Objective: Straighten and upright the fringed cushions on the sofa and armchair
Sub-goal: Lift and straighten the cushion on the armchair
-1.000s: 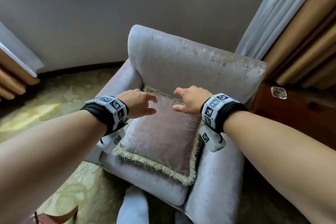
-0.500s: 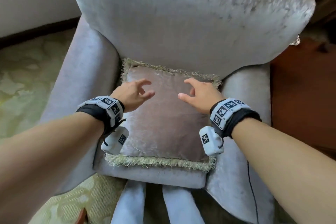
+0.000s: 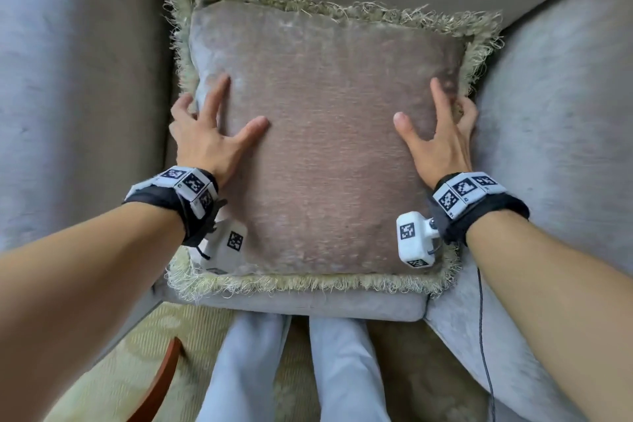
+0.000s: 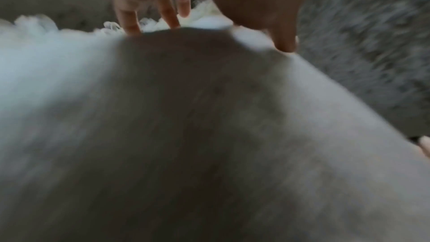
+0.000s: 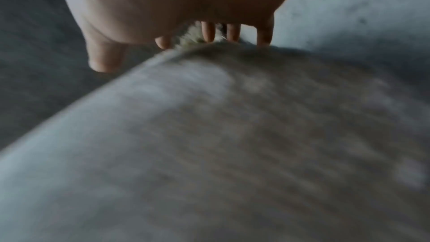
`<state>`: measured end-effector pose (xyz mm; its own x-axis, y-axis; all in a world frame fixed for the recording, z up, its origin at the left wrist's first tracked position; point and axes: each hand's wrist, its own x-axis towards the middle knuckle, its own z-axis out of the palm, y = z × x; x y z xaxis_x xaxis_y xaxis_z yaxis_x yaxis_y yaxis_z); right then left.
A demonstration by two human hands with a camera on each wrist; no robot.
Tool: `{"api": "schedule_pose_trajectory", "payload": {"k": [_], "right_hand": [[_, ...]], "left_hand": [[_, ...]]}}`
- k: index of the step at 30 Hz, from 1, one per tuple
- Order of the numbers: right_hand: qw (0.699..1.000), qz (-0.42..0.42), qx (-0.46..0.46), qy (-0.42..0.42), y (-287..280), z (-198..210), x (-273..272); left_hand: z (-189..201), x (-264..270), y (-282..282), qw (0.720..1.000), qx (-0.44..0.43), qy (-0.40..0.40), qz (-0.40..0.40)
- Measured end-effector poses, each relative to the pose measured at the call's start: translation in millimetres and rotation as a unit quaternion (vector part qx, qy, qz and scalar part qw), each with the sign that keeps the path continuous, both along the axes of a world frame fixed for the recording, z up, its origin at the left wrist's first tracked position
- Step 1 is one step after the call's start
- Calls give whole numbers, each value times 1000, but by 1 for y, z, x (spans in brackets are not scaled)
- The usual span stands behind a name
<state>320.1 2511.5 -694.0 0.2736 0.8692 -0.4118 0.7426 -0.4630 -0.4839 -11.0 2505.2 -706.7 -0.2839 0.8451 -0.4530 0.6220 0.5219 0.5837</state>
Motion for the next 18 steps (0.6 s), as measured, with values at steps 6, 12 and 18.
{"api": "schedule_pose_trajectory", "payload": {"k": [6,12,18], "right_hand": [[999,-33,5,42,-7,-25,-1],[988,-49,131,63,-16,-6,-9],[956,-17,281,76,-14,49,-22]], "left_hand": [[-20,1,-3,999,7,-46,27],[2,-1,-9,994,49,-83,42],[48,-7,-7,981,146,-87,91]]}}
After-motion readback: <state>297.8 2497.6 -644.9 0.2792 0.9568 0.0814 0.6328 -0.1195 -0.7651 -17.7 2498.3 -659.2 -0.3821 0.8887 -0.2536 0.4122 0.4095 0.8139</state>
